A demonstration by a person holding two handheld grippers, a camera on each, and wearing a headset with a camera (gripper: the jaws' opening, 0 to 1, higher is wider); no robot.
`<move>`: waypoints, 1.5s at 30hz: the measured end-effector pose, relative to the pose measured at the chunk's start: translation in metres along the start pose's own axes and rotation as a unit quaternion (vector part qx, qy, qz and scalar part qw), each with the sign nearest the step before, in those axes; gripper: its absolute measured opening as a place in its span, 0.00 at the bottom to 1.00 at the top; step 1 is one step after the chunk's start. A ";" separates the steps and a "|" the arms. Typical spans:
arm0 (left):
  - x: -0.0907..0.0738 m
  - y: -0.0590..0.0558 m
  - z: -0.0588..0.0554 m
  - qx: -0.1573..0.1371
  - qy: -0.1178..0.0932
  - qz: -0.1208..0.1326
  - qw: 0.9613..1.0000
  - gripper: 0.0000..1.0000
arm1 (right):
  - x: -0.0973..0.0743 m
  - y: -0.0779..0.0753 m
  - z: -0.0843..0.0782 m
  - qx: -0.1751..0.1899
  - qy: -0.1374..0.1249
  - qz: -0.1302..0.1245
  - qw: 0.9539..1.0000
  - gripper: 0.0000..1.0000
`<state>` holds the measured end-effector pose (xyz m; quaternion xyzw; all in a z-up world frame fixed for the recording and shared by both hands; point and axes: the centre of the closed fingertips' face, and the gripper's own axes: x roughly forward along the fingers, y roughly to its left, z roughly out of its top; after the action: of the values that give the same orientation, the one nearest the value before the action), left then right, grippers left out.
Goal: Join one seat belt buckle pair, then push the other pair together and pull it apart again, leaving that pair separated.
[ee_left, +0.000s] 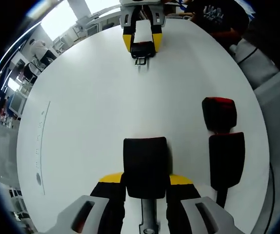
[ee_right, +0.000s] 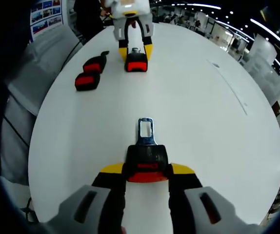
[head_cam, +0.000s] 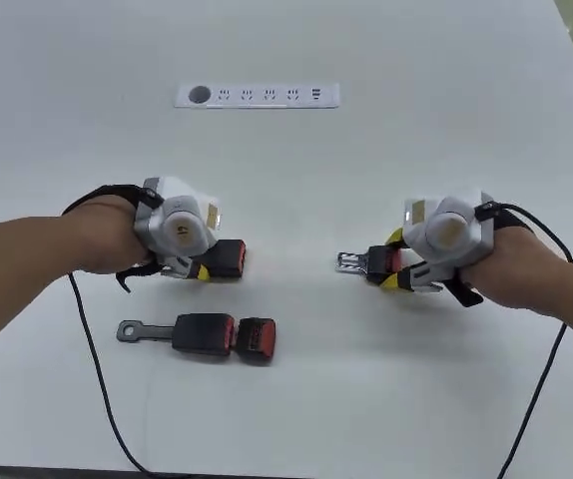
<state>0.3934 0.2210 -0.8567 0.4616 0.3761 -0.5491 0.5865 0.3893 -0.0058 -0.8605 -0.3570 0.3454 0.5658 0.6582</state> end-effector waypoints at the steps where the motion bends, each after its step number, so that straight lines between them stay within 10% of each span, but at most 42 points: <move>1: 0.001 0.001 0.000 -0.002 -0.001 -0.001 1.000 0.32 | 0.000 0.000 0.000 0.002 -0.001 0.001 1.000 0.33; 33: -0.001 -0.002 0.000 -0.014 0.005 0.001 1.000 0.32 | 0.061 0.015 0.110 -0.015 -0.023 -0.007 1.000 0.34; 45: -0.002 -0.003 0.000 -0.009 0.006 0.001 1.000 0.32 | 0.068 0.013 0.119 -0.024 -0.012 -0.005 1.000 0.33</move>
<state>0.3904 0.2221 -0.8555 0.4599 0.3842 -0.5423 0.5890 0.3910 0.1317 -0.8602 -0.3676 0.3215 0.5747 0.6567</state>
